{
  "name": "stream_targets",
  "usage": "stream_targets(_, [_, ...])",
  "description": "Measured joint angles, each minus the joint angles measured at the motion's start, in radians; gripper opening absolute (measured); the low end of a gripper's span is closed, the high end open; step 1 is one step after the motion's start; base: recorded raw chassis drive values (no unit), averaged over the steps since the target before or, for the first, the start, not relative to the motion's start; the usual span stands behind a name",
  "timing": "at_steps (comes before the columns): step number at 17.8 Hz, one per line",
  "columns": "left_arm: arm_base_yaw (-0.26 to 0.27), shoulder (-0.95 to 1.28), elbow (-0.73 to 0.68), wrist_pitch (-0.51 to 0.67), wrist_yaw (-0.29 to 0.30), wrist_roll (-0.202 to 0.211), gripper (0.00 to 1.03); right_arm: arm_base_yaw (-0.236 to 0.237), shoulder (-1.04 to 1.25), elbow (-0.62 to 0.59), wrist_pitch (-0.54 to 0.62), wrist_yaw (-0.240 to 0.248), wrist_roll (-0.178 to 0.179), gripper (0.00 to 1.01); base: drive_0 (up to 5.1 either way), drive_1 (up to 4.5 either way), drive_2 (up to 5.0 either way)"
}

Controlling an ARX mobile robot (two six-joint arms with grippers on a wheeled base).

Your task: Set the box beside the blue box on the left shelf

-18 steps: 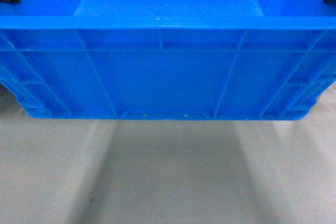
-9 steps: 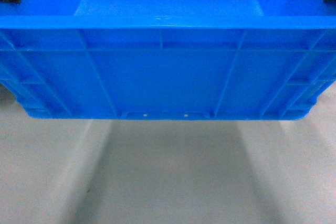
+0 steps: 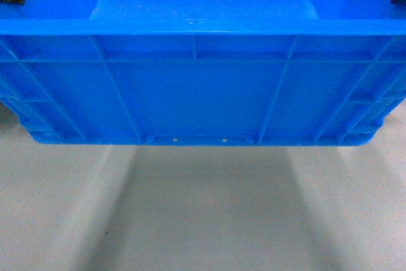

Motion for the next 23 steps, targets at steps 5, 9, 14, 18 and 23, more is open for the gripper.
stream_targets(5, [0.0, 0.0, 0.0, 0.0, 0.0, 0.0, 0.19, 0.0, 0.0, 0.0, 0.002, 0.0, 0.0, 0.07, 0.0, 4.29, -4.2])
stream_targets(9, [0.0, 0.0, 0.0, 0.0, 0.0, 0.0, 0.19, 0.0, 0.0, 0.0, 0.002, 0.0, 0.0, 0.07, 0.1, 4.36, -4.2])
stream_targets(14, [0.0, 0.0, 0.0, 0.0, -0.001, 0.0, 0.19, 0.0, 0.0, 0.0, 0.002, 0.0, -0.002, 0.07, 0.0, 4.28, -4.2])
stream_targets(18, [0.0, 0.0, 0.0, 0.003, 0.0, 0.0, 0.19, 0.0, 0.0, 0.0, 0.003, 0.0, -0.002, 0.07, 0.1, 4.36, -4.2])
stream_targets(23, [0.0, 0.0, 0.0, 0.002, 0.0, 0.0, 0.19, 0.0, 0.0, 0.0, 0.003, 0.001, -0.003, 0.07, 0.2, 4.44, -4.1])
